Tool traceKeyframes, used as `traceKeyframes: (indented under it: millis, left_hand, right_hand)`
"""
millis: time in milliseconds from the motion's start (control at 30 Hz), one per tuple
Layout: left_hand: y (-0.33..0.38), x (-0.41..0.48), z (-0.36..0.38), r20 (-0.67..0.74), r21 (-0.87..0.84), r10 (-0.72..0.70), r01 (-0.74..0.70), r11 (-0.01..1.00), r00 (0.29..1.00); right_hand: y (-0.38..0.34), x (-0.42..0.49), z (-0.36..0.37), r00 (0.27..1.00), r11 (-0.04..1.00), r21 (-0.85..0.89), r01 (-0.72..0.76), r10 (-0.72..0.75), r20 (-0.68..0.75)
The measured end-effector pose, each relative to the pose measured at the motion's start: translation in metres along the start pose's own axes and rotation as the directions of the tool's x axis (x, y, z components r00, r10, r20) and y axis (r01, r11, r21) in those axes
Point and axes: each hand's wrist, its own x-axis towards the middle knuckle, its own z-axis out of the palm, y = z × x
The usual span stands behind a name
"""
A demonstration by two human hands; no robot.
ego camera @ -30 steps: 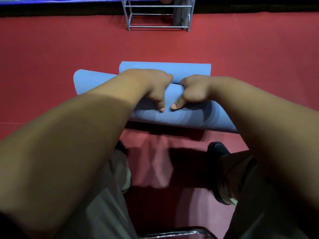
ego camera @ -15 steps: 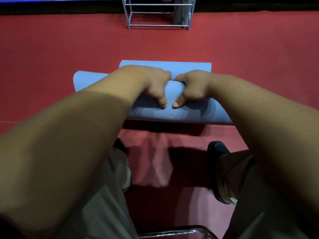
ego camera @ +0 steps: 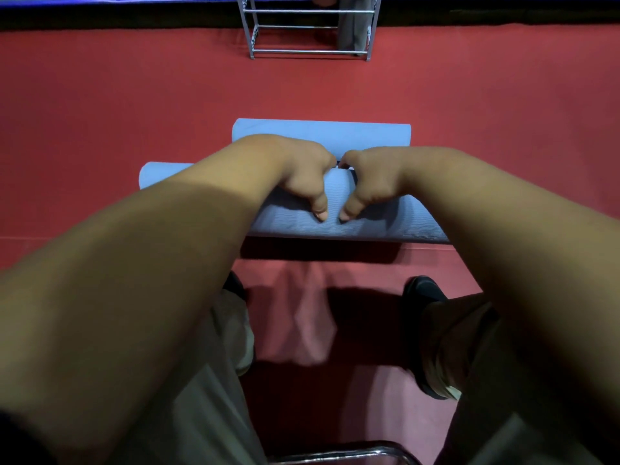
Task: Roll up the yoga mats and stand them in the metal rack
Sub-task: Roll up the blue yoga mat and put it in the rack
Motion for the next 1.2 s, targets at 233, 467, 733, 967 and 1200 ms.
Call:
traceKeyframes:
  millis: [233,467,733,967,1200]
  left_hand:
    - [0.009,0.0,0.0,-0.012,-0.013,-0.005,0.005,1.0,1.0]
    - [0.022,0.001,0.007,-0.141,0.191,0.028,0.0,0.982,0.99]
    - [0.008,0.006,0.009,-0.167,0.024,0.013,-0.009,1.0,0.986]
    - [-0.005,0.002,-0.001,-0.093,-0.018,-0.036,0.034,0.999,0.995]
    - [0.006,-0.001,0.005,-0.093,0.143,-0.013,0.027,0.989,0.996]
  right_hand:
    - [-0.003,0.0,0.002,1.0,0.999,-0.045,0.004,-0.004,-0.015]
    - [0.008,0.005,0.006,0.997,0.995,0.062,-0.08,0.081,-0.004]
    - [0.009,0.002,0.011,0.993,0.999,-0.034,-0.022,0.018,-0.12]
    - [0.004,0.001,0.005,0.992,0.998,-0.056,0.006,-0.012,-0.123]
    - [0.005,0.004,0.006,0.995,0.998,-0.045,-0.037,0.033,-0.096]
